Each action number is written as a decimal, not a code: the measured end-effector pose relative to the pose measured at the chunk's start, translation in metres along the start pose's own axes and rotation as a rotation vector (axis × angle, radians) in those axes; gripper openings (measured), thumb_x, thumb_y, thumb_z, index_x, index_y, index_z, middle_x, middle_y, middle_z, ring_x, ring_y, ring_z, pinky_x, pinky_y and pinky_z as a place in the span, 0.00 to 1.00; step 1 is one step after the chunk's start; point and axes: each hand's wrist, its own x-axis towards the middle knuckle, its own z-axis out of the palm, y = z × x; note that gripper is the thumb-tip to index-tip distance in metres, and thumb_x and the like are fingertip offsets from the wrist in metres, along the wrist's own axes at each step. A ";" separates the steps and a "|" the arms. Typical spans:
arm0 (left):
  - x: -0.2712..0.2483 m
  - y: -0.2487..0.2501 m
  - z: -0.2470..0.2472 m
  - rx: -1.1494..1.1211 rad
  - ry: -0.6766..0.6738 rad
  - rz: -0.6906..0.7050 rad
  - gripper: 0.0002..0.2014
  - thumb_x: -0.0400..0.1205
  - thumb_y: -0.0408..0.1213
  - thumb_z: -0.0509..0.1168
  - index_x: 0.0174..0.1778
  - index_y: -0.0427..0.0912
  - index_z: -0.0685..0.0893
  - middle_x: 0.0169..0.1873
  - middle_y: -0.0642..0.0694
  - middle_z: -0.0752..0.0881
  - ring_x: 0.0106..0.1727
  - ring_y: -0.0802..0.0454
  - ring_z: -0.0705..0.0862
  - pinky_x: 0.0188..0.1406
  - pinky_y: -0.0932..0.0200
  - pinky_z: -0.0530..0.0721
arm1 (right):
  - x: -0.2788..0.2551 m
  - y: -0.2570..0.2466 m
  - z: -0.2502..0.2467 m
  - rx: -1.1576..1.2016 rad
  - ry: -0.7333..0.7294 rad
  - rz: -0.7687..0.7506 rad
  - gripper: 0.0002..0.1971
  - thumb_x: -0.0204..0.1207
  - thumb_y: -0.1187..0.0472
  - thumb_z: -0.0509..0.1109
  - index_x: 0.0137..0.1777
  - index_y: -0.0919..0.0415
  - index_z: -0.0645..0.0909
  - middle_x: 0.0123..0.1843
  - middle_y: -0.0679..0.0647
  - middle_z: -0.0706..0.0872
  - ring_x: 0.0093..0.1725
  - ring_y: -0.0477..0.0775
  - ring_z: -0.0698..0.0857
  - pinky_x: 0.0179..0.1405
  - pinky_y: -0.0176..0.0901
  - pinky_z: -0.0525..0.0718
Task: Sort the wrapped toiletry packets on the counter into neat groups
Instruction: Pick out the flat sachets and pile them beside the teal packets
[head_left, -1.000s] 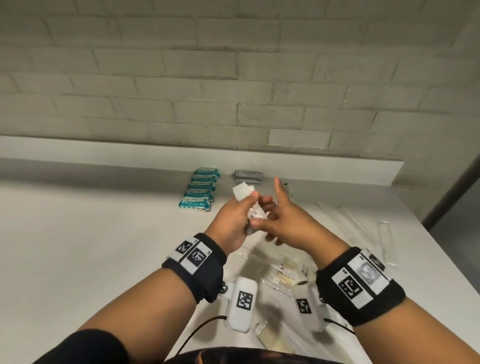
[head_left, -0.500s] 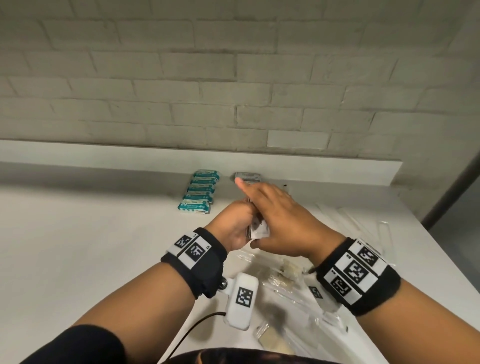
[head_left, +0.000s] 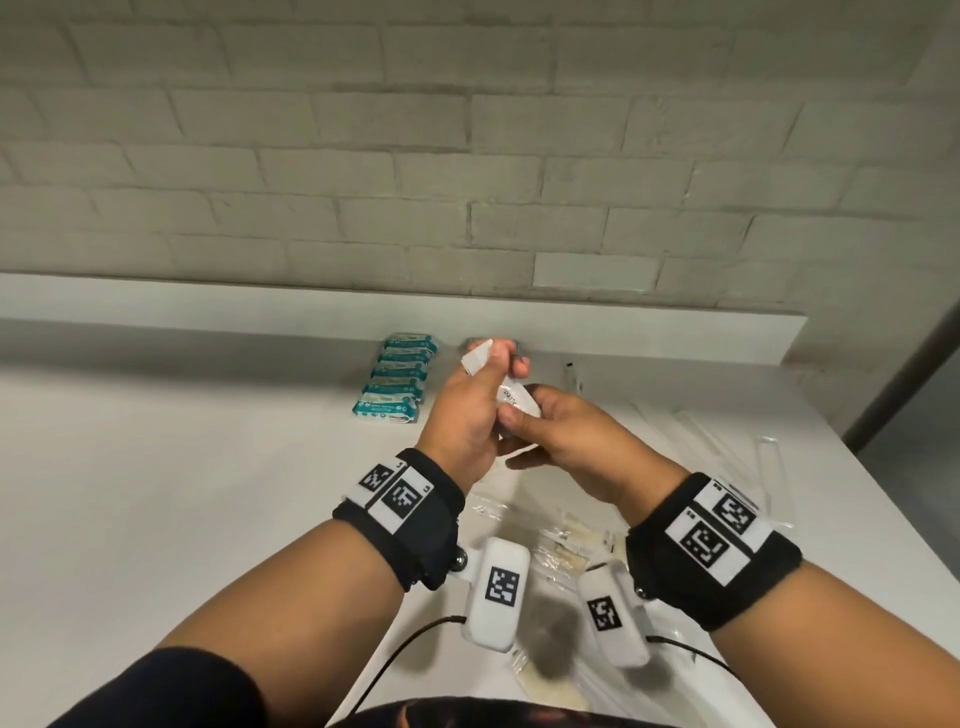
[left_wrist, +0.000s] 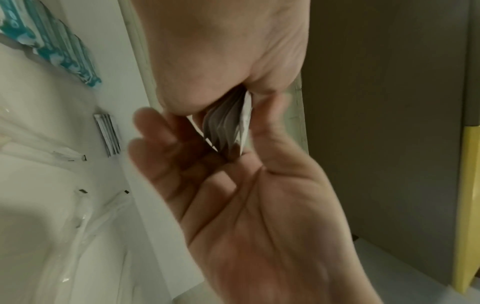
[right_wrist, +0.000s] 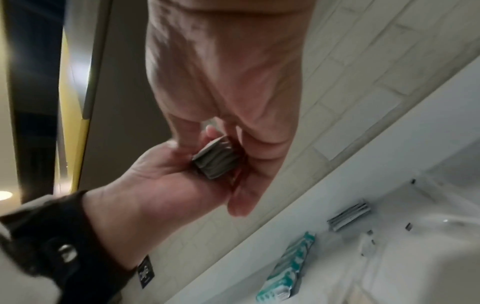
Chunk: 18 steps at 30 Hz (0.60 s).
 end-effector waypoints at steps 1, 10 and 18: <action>0.000 -0.002 -0.001 0.001 -0.008 0.000 0.11 0.88 0.40 0.55 0.41 0.46 0.79 0.33 0.51 0.80 0.35 0.55 0.82 0.35 0.60 0.81 | 0.003 0.002 0.001 0.062 0.032 0.009 0.10 0.82 0.58 0.66 0.56 0.64 0.80 0.46 0.58 0.87 0.46 0.57 0.87 0.50 0.52 0.87; 0.005 -0.035 -0.036 -0.037 -0.101 -0.103 0.08 0.88 0.40 0.55 0.47 0.44 0.76 0.45 0.47 0.86 0.42 0.47 0.87 0.38 0.52 0.85 | 0.027 0.037 -0.006 0.439 0.001 0.246 0.13 0.66 0.67 0.75 0.49 0.72 0.83 0.41 0.64 0.86 0.39 0.59 0.86 0.32 0.44 0.91; 0.075 -0.020 -0.073 1.085 -0.253 0.031 0.33 0.75 0.40 0.76 0.76 0.49 0.72 0.69 0.52 0.78 0.68 0.55 0.77 0.65 0.65 0.74 | 0.089 0.043 -0.043 0.064 0.111 0.325 0.08 0.71 0.73 0.75 0.50 0.74 0.84 0.36 0.63 0.87 0.28 0.54 0.87 0.25 0.41 0.88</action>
